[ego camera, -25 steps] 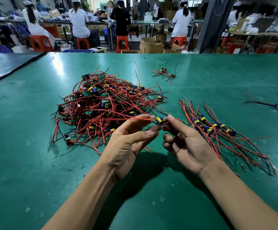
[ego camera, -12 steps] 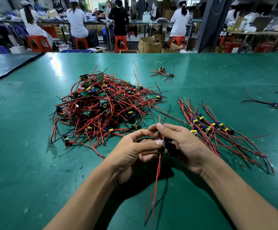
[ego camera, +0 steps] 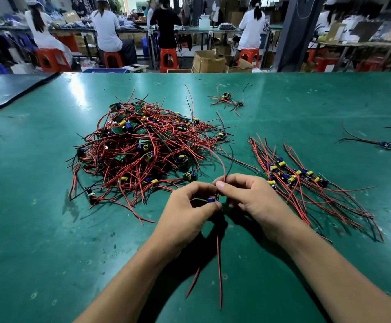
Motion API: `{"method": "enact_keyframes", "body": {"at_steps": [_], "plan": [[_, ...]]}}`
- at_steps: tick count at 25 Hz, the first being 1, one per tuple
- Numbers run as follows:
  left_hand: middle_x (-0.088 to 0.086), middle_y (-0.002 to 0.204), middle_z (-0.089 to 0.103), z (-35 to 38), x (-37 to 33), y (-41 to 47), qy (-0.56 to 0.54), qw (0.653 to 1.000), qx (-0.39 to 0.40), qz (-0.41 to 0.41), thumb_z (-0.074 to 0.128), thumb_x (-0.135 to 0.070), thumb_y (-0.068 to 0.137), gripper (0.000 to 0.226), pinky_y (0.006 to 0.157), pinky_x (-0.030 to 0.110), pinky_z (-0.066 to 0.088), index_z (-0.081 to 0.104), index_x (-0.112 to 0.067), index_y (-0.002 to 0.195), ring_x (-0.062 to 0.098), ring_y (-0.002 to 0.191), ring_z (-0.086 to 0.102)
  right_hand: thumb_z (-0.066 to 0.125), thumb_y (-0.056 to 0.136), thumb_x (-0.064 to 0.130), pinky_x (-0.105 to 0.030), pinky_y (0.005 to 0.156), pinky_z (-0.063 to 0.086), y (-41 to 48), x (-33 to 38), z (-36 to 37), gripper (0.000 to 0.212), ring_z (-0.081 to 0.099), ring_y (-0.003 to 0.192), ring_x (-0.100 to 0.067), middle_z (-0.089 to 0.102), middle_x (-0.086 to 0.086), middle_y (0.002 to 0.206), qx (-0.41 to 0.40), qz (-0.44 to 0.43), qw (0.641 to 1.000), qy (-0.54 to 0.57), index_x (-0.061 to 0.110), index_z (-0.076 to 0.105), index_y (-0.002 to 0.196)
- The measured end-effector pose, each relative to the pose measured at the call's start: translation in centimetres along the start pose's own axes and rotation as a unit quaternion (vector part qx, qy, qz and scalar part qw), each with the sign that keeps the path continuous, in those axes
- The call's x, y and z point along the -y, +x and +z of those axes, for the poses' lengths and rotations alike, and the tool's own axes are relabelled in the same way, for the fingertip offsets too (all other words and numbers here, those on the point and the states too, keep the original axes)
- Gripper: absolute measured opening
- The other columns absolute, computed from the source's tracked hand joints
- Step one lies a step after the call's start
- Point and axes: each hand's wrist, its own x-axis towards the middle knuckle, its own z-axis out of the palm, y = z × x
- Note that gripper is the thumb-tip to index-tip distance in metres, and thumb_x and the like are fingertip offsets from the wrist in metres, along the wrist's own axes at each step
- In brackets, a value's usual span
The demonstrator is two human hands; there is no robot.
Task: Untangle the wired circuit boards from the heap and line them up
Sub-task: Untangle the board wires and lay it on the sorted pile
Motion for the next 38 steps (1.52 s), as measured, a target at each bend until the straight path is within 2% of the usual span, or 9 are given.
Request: {"method": "enact_keyframes", "body": {"at_steps": [6, 11, 15, 23, 26, 29, 31, 34, 38], "plan": [[0.001, 0.072, 0.069, -0.1, 0.0, 0.1, -0.053, 0.998, 0.016, -0.028, 0.075, -0.014, 0.073, 0.013, 0.066, 0.027, 0.05, 0.075, -0.017, 0.086, 0.014, 0.066, 0.06, 0.067, 0.09, 0.033, -0.021, 0.045, 0.024, 0.1, 0.2, -0.1, 0.02, 0.033, 0.047, -0.011, 0.043, -0.002, 0.058, 0.031, 0.02, 0.999, 0.037, 0.019, 0.078, 0.1], [0.009, 0.075, 0.07, 0.2, 0.1, -0.2, -0.068, 0.997, 0.021, -0.006, 0.067, -0.016, 0.091, 0.011, 0.068, 0.033, 0.052, 0.075, -0.01, 0.086, 0.021, 0.069, 0.065, 0.07, 0.084, 0.032, -0.024, 0.053, 0.049, -0.2, 0.2, 0.2, 0.024, 0.06, 0.061, -0.013, 0.069, -0.007, 0.076, 0.076, 0.002, 0.992, 0.102, 0.013, 0.078, 0.097], [0.018, 0.083, 0.074, 0.4, -0.1, -0.2, -0.085, 0.994, 0.07, -0.014, 0.064, -0.014, 0.092, 0.014, 0.076, 0.04, 0.057, 0.077, -0.01, 0.091, 0.025, 0.071, 0.07, 0.067, 0.087, 0.038, -0.027, 0.052, 0.051, -0.4, 0.2, 0.3, 0.029, 0.062, 0.059, -0.017, 0.071, -0.01, 0.082, 0.095, 0.009, 0.992, 0.087, 0.015, 0.077, 0.102], [0.01, 0.07, 0.058, 0.8, -0.1, -0.3, -0.089, 0.993, 0.067, -0.028, 0.05, -0.009, 0.1, 0.024, 0.053, 0.03, 0.056, 0.063, 0.011, 0.095, 0.019, 0.056, 0.063, 0.059, 0.099, 0.02, -0.03, 0.054, 0.054, -0.2, 0.3, 0.0, 0.022, 0.06, 0.059, -0.022, 0.066, -0.016, 0.081, 0.087, 0.007, 0.995, 0.045, 0.003, 0.073, 0.099], [0.008, 0.063, 0.052, 1.0, -0.2, -0.5, -0.071, 0.996, 0.057, -0.022, 0.048, -0.012, 0.101, 0.027, 0.05, 0.03, 0.052, 0.065, -0.001, 0.083, 0.019, 0.052, 0.058, 0.064, 0.095, 0.014, -0.034, 0.069, 0.05, -0.1, 0.3, -0.6, 0.023, 0.059, 0.074, -0.026, 0.062, -0.02, 0.088, 0.102, -0.006, 0.995, 0.014, -0.007, 0.067, 0.103], [0.01, 0.06, 0.046, 1.3, -0.1, -0.5, -0.041, 0.999, 0.027, -0.014, 0.048, -0.013, 0.101, 0.028, 0.052, 0.035, 0.047, 0.066, -0.009, 0.079, 0.02, 0.049, 0.051, 0.066, 0.093, 0.011, -0.031, 0.075, 0.047, 0.3, 0.0, -0.3, 0.02, 0.059, 0.079, -0.019, 0.068, -0.011, 0.091, 0.046, -0.036, 0.998, -0.01, -0.008, 0.066, 0.086], [0.007, 0.057, 0.044, 1.5, 0.1, -0.4, 0.008, 1.0, -0.002, 0.002, 0.05, -0.015, 0.1, 0.03, 0.054, 0.035, 0.038, 0.067, -0.015, 0.075, 0.019, 0.051, 0.043, 0.067, 0.093, 0.01, -0.021, 0.061, 0.046, 0.6, -0.2, 0.2, 0.015, 0.055, 0.06, -0.008, 0.069, 0.006, 0.075, -0.007, -0.049, 0.999, -0.011, 0.007, 0.071, 0.079], [0.007, 0.056, 0.044, 1.5, 0.1, -0.3, 0.045, 0.999, -0.01, 0.01, 0.052, -0.017, 0.098, 0.032, 0.057, 0.034, 0.031, 0.068, -0.019, 0.07, 0.02, 0.054, 0.038, 0.067, 0.093, 0.011, -0.008, 0.042, 0.033, 1.5, -0.7, -0.1, 0.008, 0.044, 0.038, 0.0, 0.054, 0.019, 0.049, -0.086, -0.071, 0.994, 0.002, 0.008, 0.073, 0.088], [0.009, 0.06, 0.047, 1.3, -0.3, -0.2, 0.035, 0.999, 0.012, -0.004, 0.054, -0.017, 0.097, 0.032, 0.057, 0.034, 0.032, 0.068, -0.018, 0.068, 0.021, 0.055, 0.041, 0.07, 0.091, 0.013, -0.009, 0.049, 0.032, 2.4, -0.8, -1.0, 0.006, 0.047, 0.044, 0.002, 0.065, 0.011, 0.076, -0.183, -0.1, 0.978, 0.009, 0.013, 0.073, 0.085]]}}
